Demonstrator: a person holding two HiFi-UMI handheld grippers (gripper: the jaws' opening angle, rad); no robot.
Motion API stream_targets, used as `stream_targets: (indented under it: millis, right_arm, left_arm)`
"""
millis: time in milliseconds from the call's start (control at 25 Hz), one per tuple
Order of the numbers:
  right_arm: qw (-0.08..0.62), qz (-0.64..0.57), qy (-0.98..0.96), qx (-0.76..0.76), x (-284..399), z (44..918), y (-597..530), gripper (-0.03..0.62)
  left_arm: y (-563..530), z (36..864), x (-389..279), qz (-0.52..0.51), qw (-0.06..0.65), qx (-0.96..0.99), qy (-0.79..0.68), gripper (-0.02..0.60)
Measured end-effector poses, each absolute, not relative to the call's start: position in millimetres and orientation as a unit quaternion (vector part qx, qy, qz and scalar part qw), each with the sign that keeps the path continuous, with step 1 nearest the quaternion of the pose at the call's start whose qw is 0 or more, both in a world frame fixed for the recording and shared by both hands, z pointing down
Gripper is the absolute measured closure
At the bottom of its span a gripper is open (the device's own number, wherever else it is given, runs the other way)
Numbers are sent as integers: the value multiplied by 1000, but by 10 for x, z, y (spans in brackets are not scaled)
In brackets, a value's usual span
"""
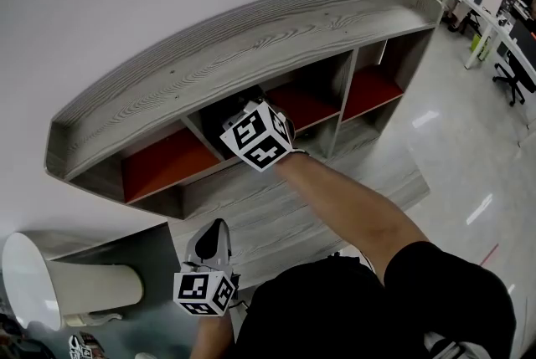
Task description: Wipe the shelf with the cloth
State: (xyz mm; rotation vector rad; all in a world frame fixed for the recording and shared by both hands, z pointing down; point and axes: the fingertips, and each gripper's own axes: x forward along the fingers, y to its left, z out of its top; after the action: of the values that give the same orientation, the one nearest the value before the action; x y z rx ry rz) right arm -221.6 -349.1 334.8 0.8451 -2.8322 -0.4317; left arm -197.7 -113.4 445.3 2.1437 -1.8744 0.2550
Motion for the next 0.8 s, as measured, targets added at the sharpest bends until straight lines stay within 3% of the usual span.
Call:
stream_targets:
  millis: [800]
  right_arm:
    - [75, -87, -880, 462, -1013, 3428, -4240, 456]
  left_arm:
    - [-1313, 4420, -1760, 97, 128, 768, -620, 572]
